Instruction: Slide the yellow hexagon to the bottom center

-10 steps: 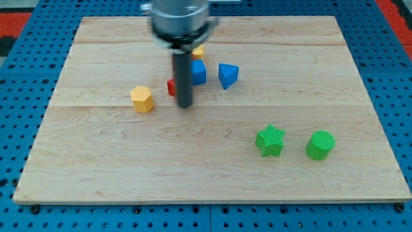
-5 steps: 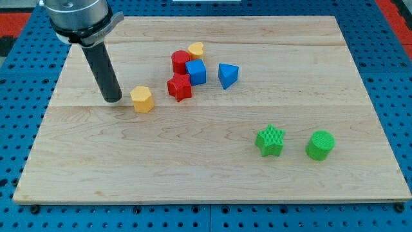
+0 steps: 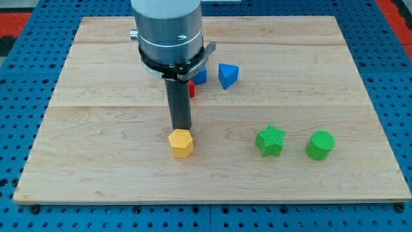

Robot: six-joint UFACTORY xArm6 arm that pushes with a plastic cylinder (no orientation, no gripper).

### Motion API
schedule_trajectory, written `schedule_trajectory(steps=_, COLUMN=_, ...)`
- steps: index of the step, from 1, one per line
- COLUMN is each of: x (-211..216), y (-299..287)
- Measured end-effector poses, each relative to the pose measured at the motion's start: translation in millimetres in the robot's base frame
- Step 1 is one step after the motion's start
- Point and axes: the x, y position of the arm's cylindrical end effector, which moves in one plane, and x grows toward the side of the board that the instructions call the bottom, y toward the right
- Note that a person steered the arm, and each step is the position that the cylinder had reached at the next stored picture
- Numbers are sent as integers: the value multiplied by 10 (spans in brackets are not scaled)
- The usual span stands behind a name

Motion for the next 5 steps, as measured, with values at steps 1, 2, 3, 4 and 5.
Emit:
schedule_trajectory(steps=1, x=-169, y=-391)
schedule_trajectory(steps=2, x=277, y=-639)
schedule_trajectory(steps=3, x=612, y=-494)
schedule_trajectory(steps=4, x=692, y=78)
schedule_trajectory(steps=5, x=692, y=354)
